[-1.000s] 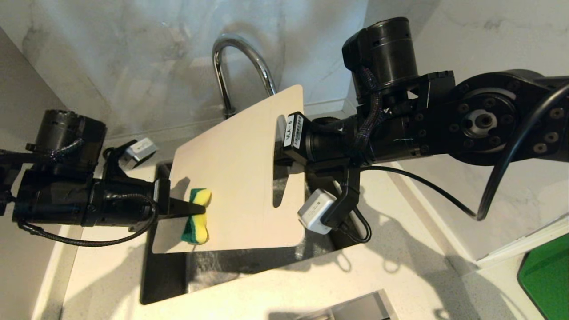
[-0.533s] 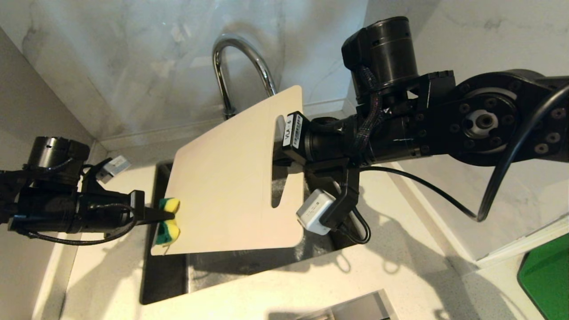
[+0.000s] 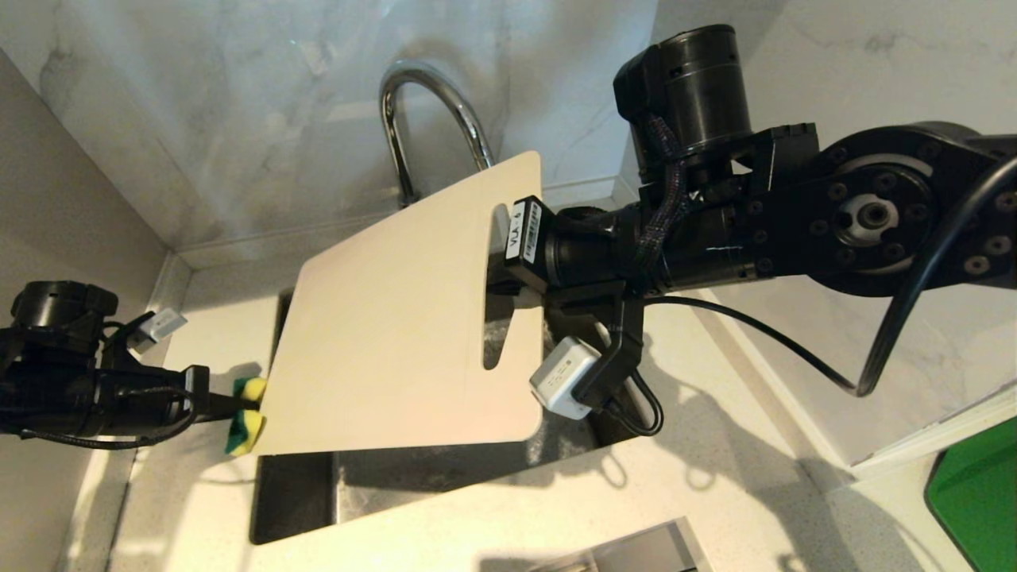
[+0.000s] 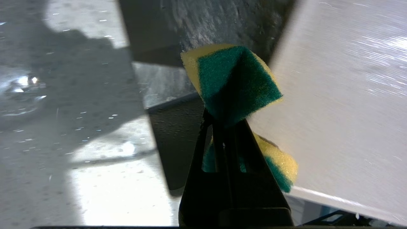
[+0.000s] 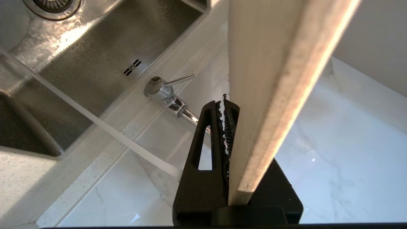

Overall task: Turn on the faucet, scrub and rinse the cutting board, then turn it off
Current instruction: Scrub the cutting board underwater

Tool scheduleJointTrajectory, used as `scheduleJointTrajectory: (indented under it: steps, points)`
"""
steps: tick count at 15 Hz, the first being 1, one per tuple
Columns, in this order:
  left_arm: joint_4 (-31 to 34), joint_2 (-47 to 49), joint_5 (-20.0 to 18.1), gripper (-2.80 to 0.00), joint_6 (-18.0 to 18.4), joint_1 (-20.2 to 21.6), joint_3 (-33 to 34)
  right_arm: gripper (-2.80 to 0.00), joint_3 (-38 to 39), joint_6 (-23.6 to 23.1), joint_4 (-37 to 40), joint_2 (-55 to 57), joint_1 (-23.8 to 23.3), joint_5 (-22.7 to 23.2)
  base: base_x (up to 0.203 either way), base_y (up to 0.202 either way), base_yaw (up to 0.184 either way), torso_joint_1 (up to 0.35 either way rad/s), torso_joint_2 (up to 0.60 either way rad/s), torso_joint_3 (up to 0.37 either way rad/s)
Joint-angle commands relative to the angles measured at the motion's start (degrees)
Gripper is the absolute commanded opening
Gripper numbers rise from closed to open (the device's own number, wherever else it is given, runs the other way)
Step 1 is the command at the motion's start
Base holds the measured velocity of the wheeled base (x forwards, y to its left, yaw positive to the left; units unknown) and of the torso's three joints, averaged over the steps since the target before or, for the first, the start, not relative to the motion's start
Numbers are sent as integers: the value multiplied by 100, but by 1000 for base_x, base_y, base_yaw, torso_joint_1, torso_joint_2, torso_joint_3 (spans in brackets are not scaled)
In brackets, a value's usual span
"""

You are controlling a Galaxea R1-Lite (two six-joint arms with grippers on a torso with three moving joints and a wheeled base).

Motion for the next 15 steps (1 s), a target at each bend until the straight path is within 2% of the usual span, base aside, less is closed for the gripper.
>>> scheduleJointTrajectory:
  steps: [1, 6, 15]
  points:
    - [-4, 98, -30, -280, -9, 102, -57, -280, 29, -83, 17, -19, 2, 4, 0, 0, 0, 0, 0, 0]
    - [63, -171, -133, -280, -252, 41, -547, -280, 84, -83, 17, -64, -7, 4, 0, 0, 0, 0, 0, 0]
    - [55, -144, -88, -280, -184, 474, -570, -280, 504, -83, 17, -343, -73, -2, 0, 0, 0, 0, 0, 0]
